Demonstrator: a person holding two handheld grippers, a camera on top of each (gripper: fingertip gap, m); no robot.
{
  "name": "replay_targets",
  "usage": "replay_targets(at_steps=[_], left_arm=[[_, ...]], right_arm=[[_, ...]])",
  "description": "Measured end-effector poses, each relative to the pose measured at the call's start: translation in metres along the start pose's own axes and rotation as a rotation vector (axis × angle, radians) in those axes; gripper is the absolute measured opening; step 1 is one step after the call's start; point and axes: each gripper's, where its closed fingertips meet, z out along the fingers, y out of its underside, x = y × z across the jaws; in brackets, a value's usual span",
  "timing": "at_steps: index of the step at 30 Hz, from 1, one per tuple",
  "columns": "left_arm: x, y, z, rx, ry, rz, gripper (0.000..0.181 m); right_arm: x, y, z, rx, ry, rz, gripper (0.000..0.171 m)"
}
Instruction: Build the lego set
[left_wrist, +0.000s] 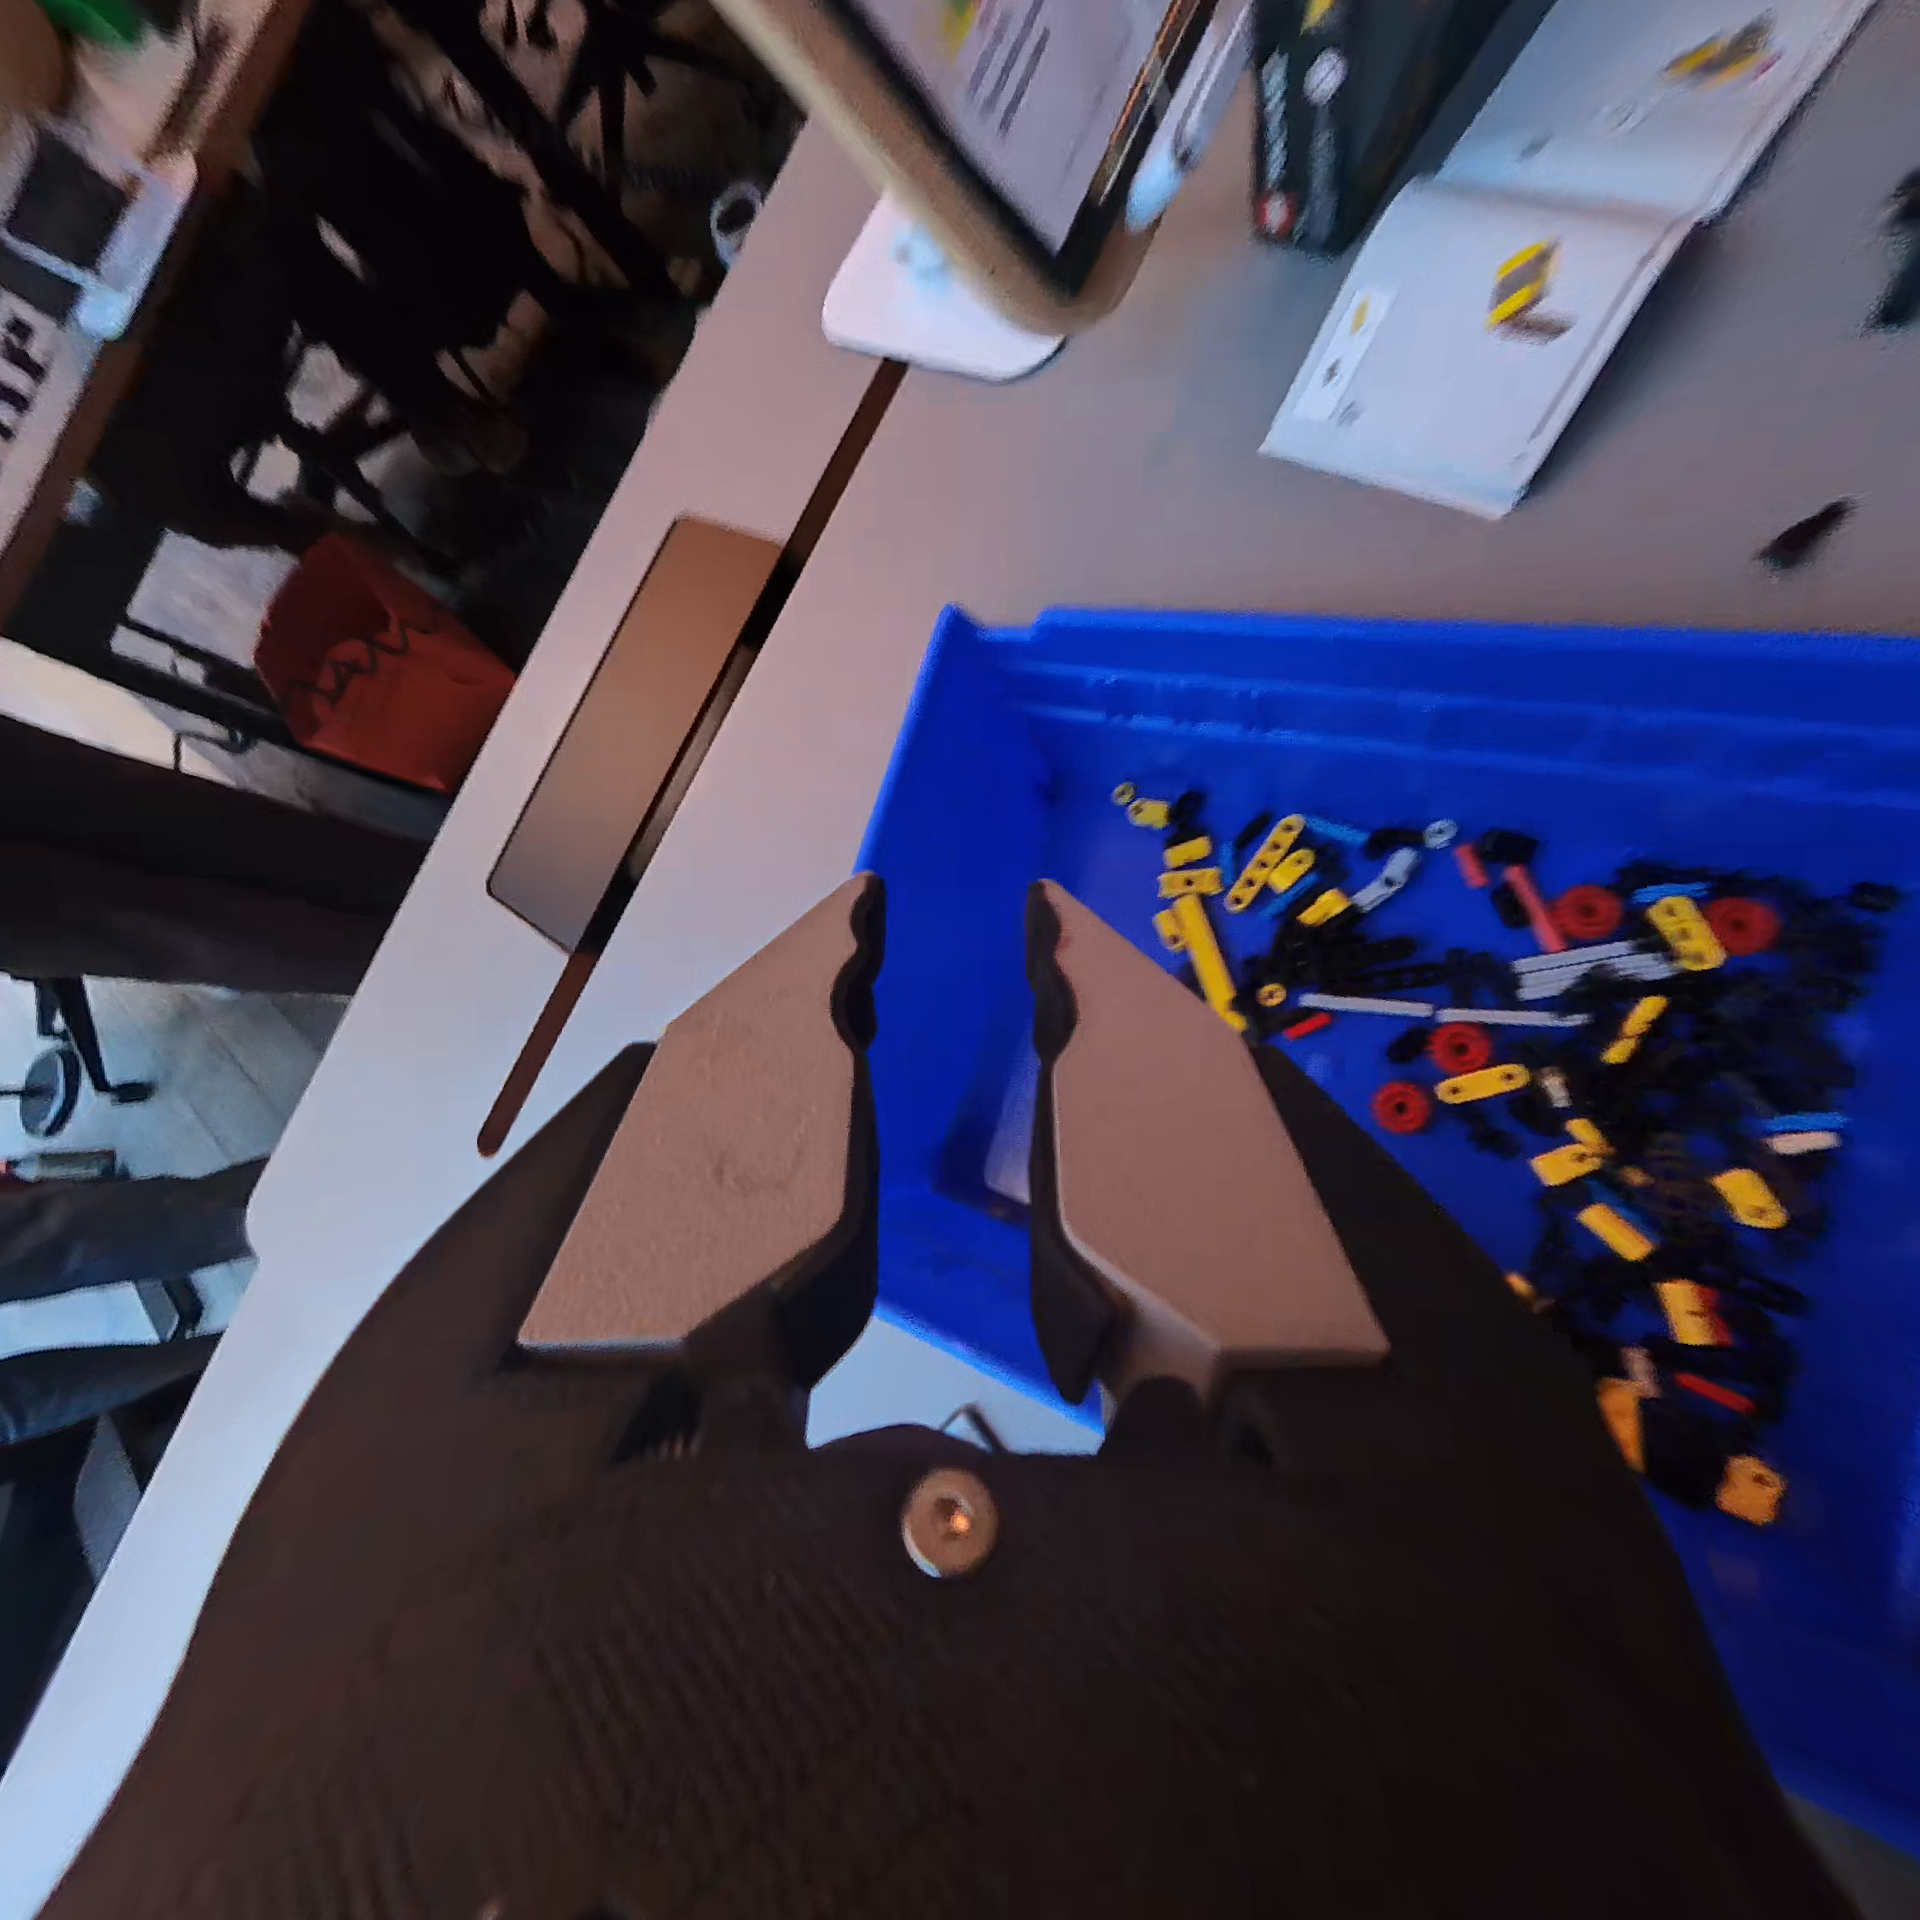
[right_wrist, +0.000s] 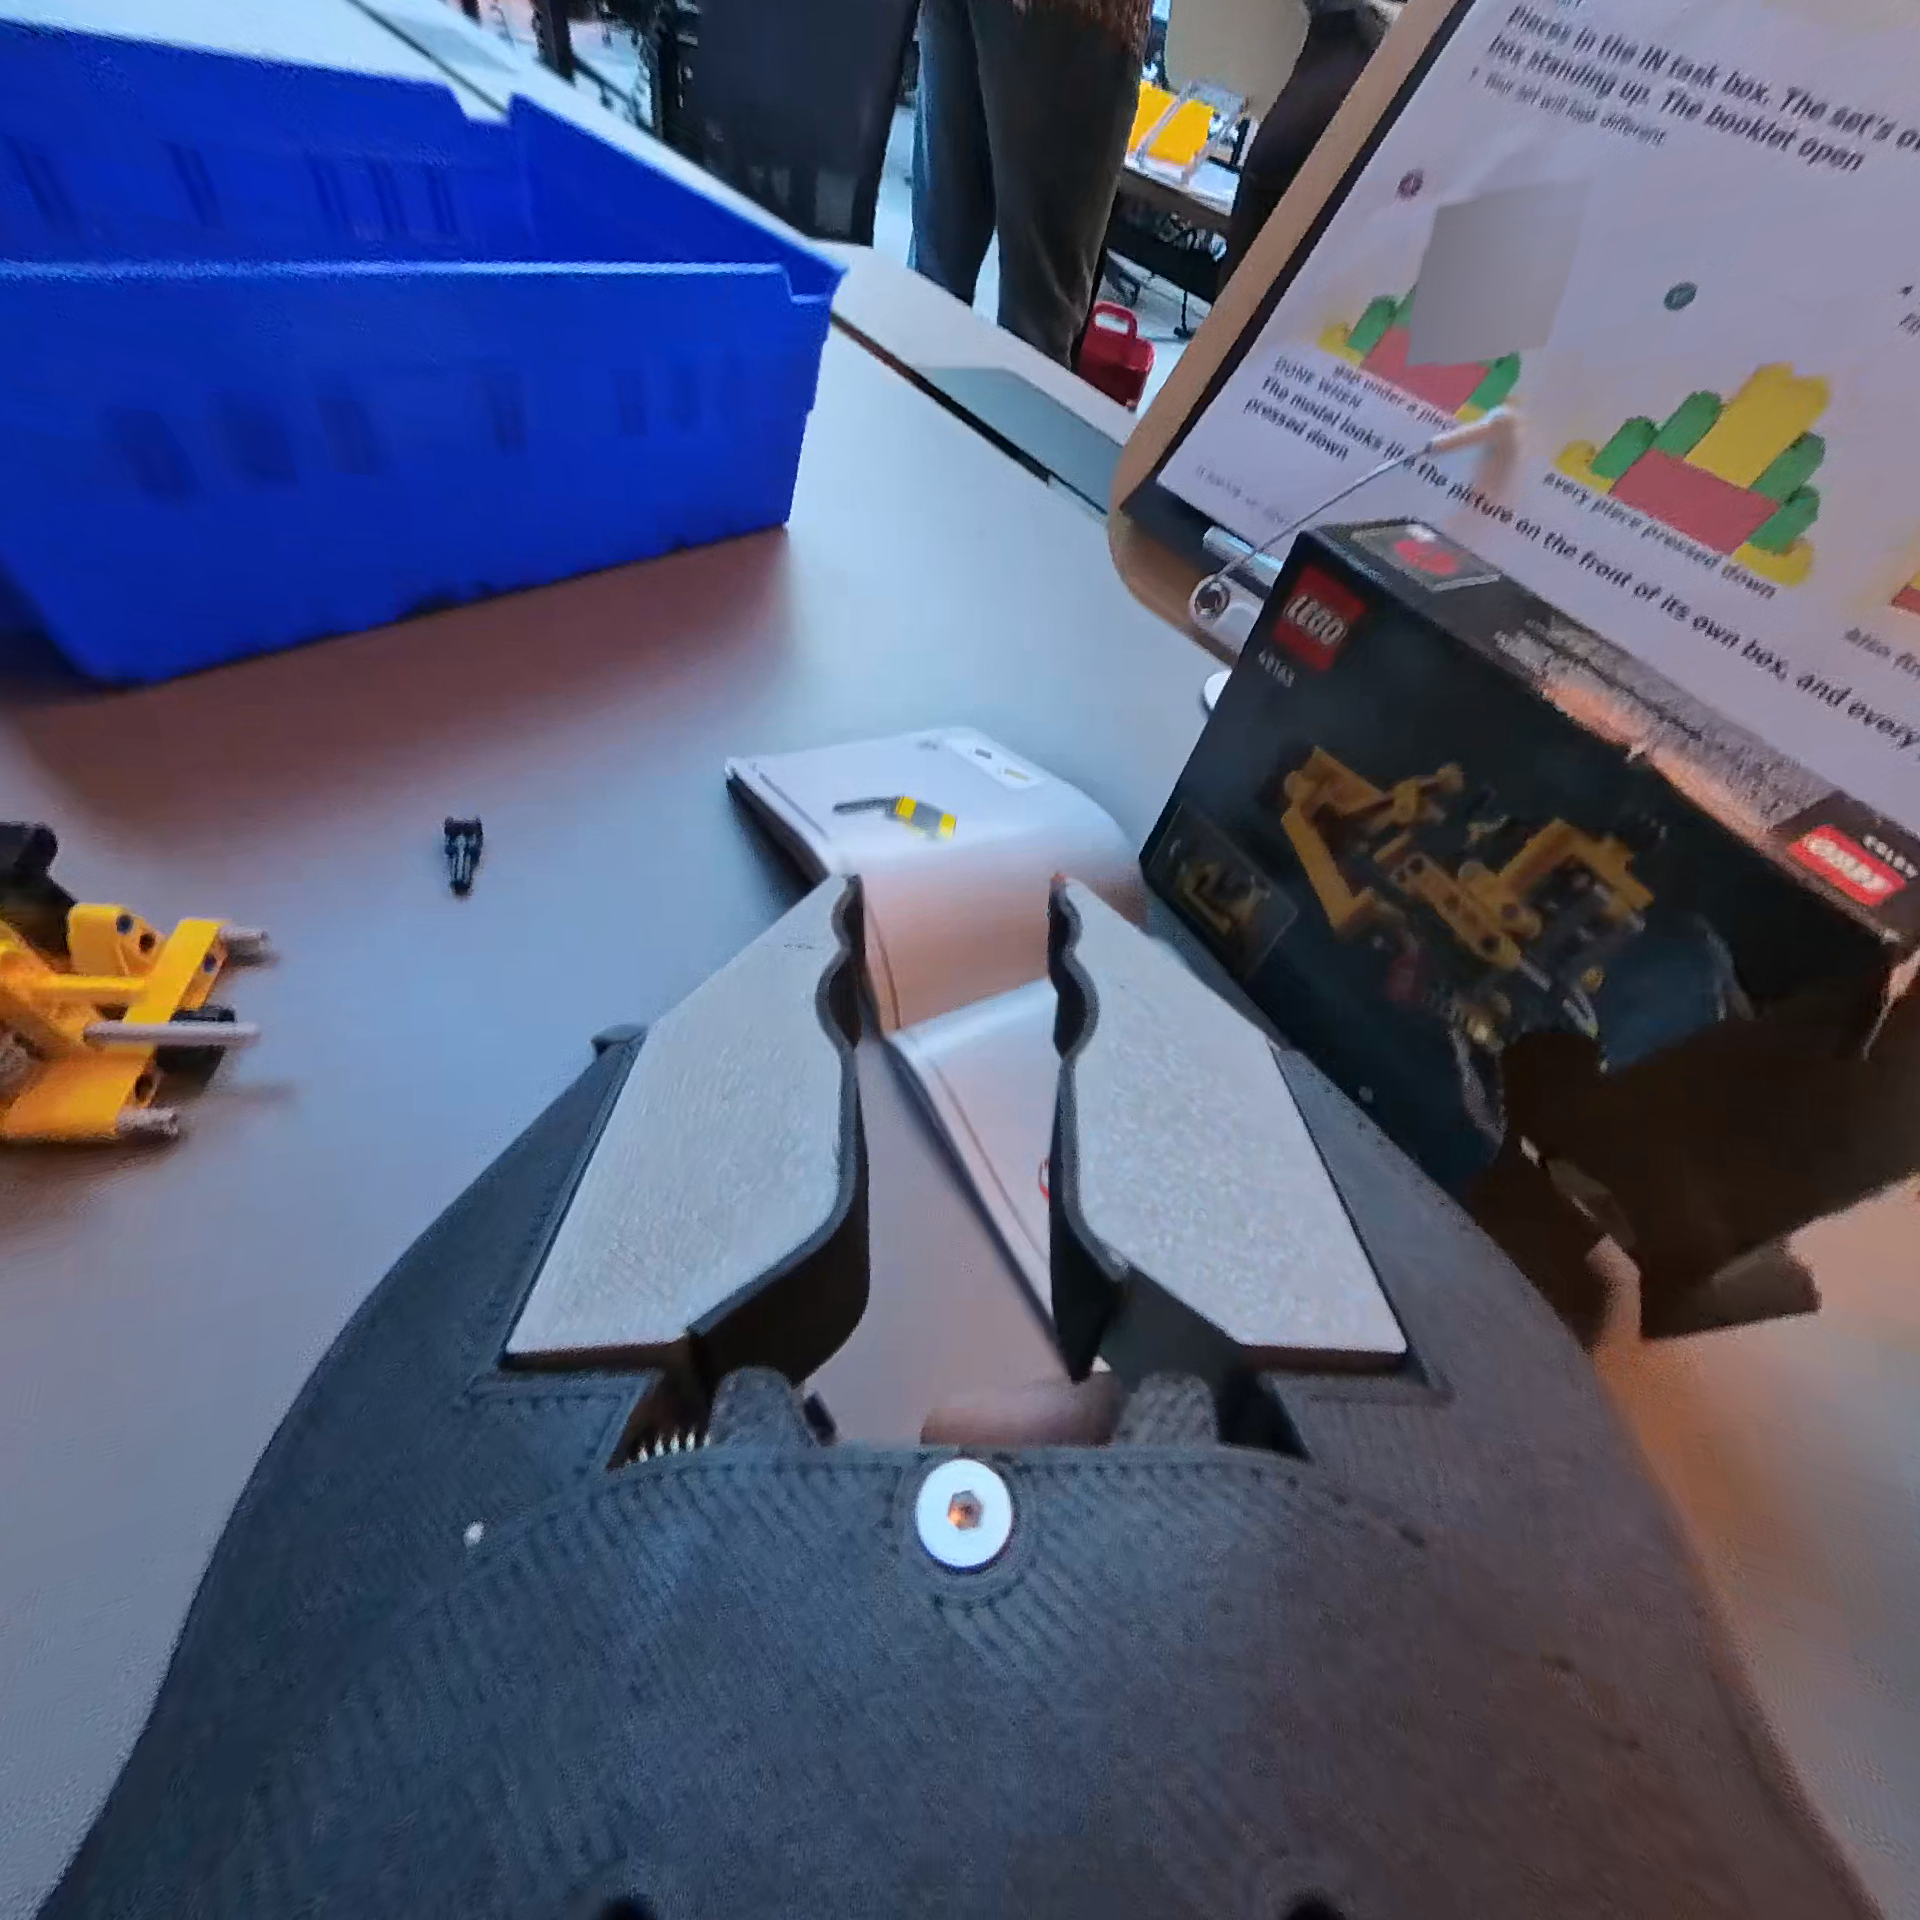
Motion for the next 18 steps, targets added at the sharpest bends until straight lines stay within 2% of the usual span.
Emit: replay_targets(at_steps=[3, 6, 9, 12, 15, 18], left_arm=[[0.036, -0.024, -0.020, 0.077, 0.045, 0.031, 0.024], [0.078, -0.035, -0.029, 0.100, 0.107, 0.077, 0.024], [0.111, -0.031, -0.031, 0.147, 0.158, 0.060, 0.023], [0.142, -0.012, -0.022, 0.163, 0.269, -0.013, 0.024], [0.146, 0.009, -0.016, 0.142, 0.260, -0.058, 0.024], [0.115, 0.023, -0.013, 0.159, 0.171, -0.108, 0.024]], right_arm=[[-0.008, 0.010, -0.013, -0.013, -0.004, 0.018, 0.032], [-0.012, 0.017, -0.030, -0.013, 0.029, 0.017, 0.032], [-0.011, 0.026, -0.046, -0.028, 0.081, 0.002, 0.030], [-0.011, 0.022, -0.060, 0.021, 0.112, 0.004, 0.028], [-0.014, 0.020, -0.066, 0.046, 0.110, 0.014, 0.028], [-0.012, 0.021, -0.066, 0.031, 0.142, 0.009, 0.027]])
